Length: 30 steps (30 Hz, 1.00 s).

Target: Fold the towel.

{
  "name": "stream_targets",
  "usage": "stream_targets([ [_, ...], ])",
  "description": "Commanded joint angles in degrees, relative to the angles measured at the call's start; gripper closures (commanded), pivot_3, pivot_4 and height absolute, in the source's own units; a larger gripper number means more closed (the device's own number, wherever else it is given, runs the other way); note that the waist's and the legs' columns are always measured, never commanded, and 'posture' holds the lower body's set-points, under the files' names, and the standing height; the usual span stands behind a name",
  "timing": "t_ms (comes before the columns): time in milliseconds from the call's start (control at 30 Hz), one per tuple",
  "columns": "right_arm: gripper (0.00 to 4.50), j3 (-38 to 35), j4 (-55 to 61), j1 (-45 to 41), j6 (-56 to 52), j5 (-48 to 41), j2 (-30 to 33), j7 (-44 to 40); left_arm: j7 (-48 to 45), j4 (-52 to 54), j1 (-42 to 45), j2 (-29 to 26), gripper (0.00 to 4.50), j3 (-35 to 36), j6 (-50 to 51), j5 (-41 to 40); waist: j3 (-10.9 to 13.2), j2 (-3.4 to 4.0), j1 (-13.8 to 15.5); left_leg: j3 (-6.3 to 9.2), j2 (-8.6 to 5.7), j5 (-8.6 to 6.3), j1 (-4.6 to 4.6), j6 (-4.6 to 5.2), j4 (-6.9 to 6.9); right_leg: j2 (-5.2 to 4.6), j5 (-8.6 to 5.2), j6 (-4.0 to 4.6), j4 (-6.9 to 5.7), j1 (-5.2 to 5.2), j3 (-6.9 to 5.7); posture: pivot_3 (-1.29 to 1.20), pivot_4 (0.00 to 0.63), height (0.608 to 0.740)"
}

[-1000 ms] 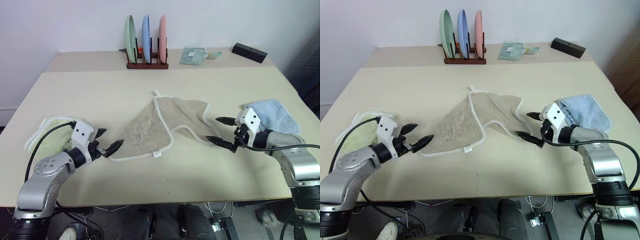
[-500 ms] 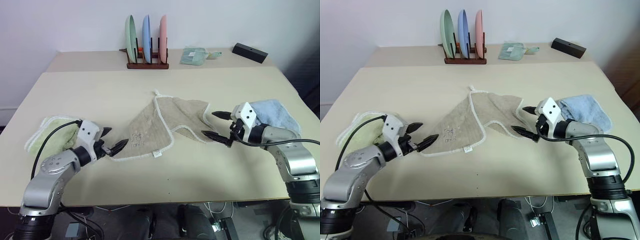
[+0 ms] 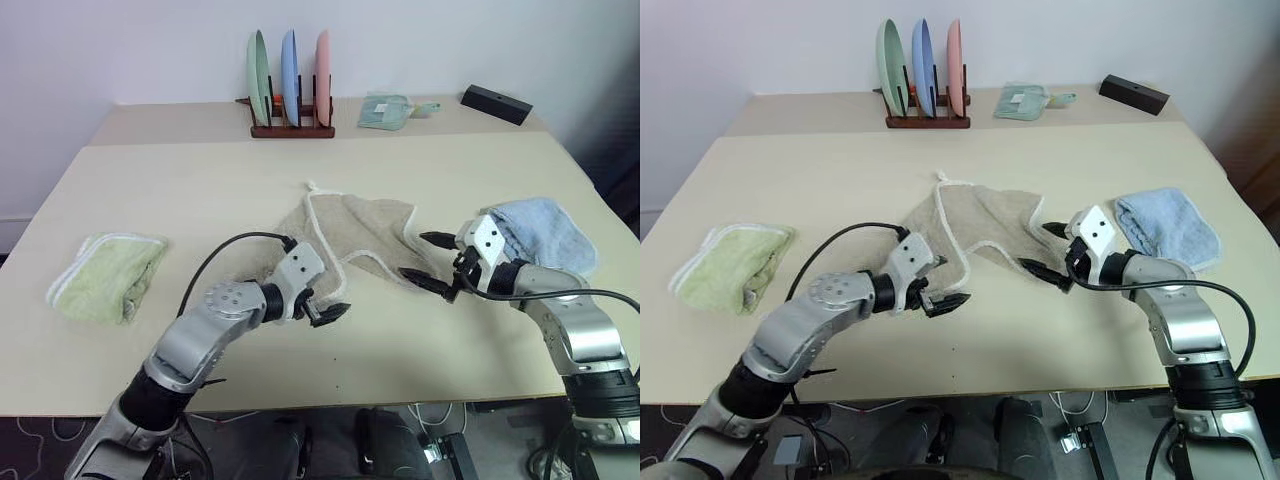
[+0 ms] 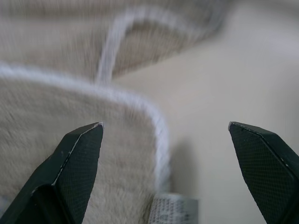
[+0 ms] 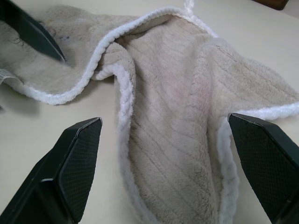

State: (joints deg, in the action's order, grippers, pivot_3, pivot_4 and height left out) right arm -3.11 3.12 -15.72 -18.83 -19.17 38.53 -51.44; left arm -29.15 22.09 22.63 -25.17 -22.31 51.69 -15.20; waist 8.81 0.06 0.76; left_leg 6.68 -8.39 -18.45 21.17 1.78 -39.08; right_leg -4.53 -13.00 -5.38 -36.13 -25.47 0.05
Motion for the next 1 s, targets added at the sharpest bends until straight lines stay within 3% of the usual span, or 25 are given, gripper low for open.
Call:
stream_targets([
  [33,0.06,0.0,1.3,-1.6,1.5,0.1,-0.9,0.4,3.0,0.0,1.6,0.8,0.07,-2.0,4.4,3.0,0.0,0.00,0.1,0.00,0.00,0.00,0.00,0.00,0.00,0.00,0.00,0.00,0.00,0.00,0.00,0.00,0.150,0.740],
  [100,0.06,0.2,1.0,-1.8,1.8,0.3,-1.3,0.5,3.5,-0.3,1.5,0.9,0.07,-2.3,4.9,3.7,0.0,0.00,0.1,0.00,0.00,0.00,0.00,0.00,-0.01,-0.01,0.00,0.00,0.01,0.02,0.00,0.00,0.150,0.740],
  [267,0.00,0.8,-0.5,-2.6,3.0,0.8,-1.9,0.2,3.5,-1.2,0.7,0.7,2.28,-1.8,3.6,4.7,0.0,0.00,0.1,0.00,0.00,0.00,-0.01,0.00,-0.02,-0.01,0.00,0.00,0.01,0.02,0.00,0.00,0.150,0.740],
  [400,0.00,1.2,-1.4,-3.3,3.7,1.1,-2.2,0.1,3.2,-1.3,0.2,0.3,4.36,-1.1,1.9,5.2,0.0,0.01,0.1,0.00,0.00,0.00,-0.02,0.00,-0.02,-0.01,0.00,0.00,0.01,0.02,0.00,0.00,0.150,0.740],
  [633,0.00,1.3,-2.0,-4.4,4.4,1.7,-2.2,1.2,1.4,-0.4,-0.8,-2.2,4.44,2.3,-6.8,6.3,0.0,0.01,0.1,0.00,0.00,0.00,-0.01,0.00,-0.02,-0.01,0.00,0.00,0.01,0.02,0.00,0.00,0.150,0.740],
  [833,0.00,0.1,-5.5,-6.7,3.2,3.8,-1.0,4.2,-7.6,5.6,-8.6,-10.6,4.44,18.3,-15.0,-1.5,0.0,0.05,-0.1,-0.01,0.03,0.01,0.02,-0.02,0.03,0.01,0.00,0.01,-0.01,-0.08,0.00,0.00,0.150,0.740],
  [1000,0.00,-1.0,-11.7,-11.9,0.6,3.9,-2.4,7.4,-18.1,7.1,-22.8,-19.6,4.44,32.7,-17.3,-7.8,0.0,0.10,0.0,-0.04,0.02,0.00,0.01,-0.01,0.07,-0.01,-0.01,0.01,0.04,-0.05,0.00,0.00,0.150,0.740],
])
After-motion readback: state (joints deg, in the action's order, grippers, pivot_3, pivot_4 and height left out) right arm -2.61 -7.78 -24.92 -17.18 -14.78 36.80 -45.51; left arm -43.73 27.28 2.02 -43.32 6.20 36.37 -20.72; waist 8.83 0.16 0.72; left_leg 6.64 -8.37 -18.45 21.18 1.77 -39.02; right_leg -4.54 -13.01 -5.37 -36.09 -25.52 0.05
